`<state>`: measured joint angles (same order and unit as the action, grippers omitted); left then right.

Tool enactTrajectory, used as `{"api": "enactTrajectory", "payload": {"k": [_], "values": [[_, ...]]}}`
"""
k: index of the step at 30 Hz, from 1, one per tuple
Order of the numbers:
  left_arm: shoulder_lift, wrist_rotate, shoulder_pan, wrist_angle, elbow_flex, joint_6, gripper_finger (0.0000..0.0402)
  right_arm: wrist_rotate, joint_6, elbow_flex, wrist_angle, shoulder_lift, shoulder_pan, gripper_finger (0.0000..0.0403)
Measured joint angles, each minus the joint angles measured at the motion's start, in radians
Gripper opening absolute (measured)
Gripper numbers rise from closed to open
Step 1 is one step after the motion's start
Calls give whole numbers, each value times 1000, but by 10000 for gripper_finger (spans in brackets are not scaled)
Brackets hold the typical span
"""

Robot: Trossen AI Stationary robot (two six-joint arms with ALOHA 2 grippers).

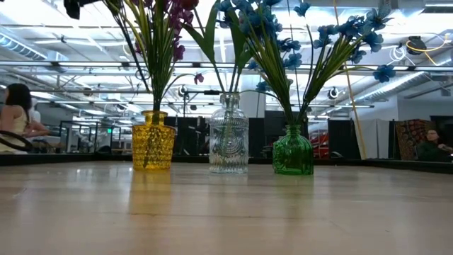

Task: Sort flowers into vase by color
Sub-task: Put the purple flowers into the yellow vase

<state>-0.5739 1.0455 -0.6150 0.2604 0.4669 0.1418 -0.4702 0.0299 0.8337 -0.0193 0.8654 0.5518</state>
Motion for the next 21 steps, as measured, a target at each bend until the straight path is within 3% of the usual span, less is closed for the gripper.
{"api": "enactTrajectory", "payload": {"k": [9, 21], "values": [[-2, -101, 62, 66, -67, -53, 25, 0, 0, 0, 0, 0, 0, 1], [-3, -109, 67, 69, -115, -109, 25, 0, 0, 0, 0, 0, 0, 1]]}}
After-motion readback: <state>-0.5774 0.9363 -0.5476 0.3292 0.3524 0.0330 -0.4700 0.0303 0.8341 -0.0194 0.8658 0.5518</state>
